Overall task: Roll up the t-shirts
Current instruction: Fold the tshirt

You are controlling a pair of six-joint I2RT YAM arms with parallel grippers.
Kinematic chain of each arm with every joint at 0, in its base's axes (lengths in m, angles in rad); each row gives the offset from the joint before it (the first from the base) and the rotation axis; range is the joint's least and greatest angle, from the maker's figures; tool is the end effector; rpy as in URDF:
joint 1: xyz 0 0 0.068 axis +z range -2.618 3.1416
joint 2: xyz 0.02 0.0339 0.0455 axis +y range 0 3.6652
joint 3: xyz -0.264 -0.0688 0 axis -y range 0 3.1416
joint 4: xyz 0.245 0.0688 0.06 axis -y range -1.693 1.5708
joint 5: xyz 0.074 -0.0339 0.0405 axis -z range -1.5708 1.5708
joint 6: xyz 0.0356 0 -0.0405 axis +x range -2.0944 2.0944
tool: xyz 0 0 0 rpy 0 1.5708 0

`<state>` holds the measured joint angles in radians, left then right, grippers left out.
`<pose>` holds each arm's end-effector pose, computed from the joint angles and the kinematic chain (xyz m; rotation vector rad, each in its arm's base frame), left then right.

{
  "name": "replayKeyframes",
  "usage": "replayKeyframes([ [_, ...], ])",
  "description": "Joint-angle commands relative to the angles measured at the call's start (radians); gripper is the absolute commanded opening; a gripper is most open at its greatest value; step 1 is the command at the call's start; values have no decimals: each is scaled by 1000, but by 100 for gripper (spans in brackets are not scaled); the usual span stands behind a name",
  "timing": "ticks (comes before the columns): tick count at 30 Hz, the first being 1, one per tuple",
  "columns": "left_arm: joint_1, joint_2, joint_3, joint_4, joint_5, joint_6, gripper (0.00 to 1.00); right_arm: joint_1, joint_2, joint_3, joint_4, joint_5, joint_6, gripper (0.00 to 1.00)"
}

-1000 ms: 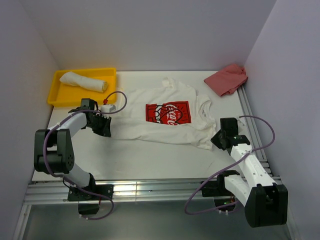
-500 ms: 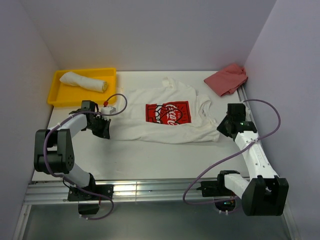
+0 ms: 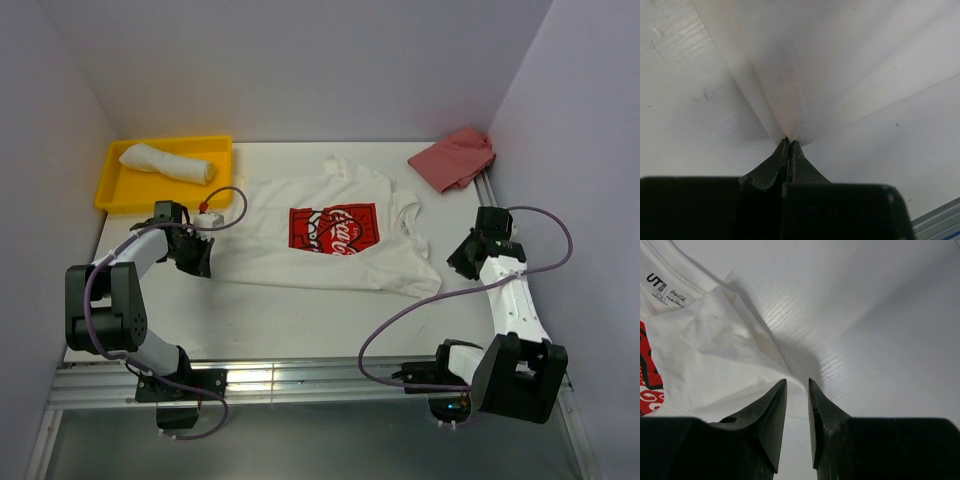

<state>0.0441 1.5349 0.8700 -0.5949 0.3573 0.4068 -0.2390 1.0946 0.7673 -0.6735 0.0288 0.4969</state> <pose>0.2735 -0.0004 0.1712 0.5696 2.6768 -0.3856 0.2032 -0.0506 0.2339 0.9353 2.3960 0.0602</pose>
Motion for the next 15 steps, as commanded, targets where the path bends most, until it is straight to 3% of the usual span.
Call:
replayKeyframes([
  [1,11,-18,6,-29,5,36,0,-20,13,27,5,-24,-21,32],
  [6,13,-19,7,-42,34,41,0,-11,-54,-49,40,-142,46,49],
  [15,11,-30,9,-52,69,58,0,0,-194,-186,-32,-132,225,49],
])
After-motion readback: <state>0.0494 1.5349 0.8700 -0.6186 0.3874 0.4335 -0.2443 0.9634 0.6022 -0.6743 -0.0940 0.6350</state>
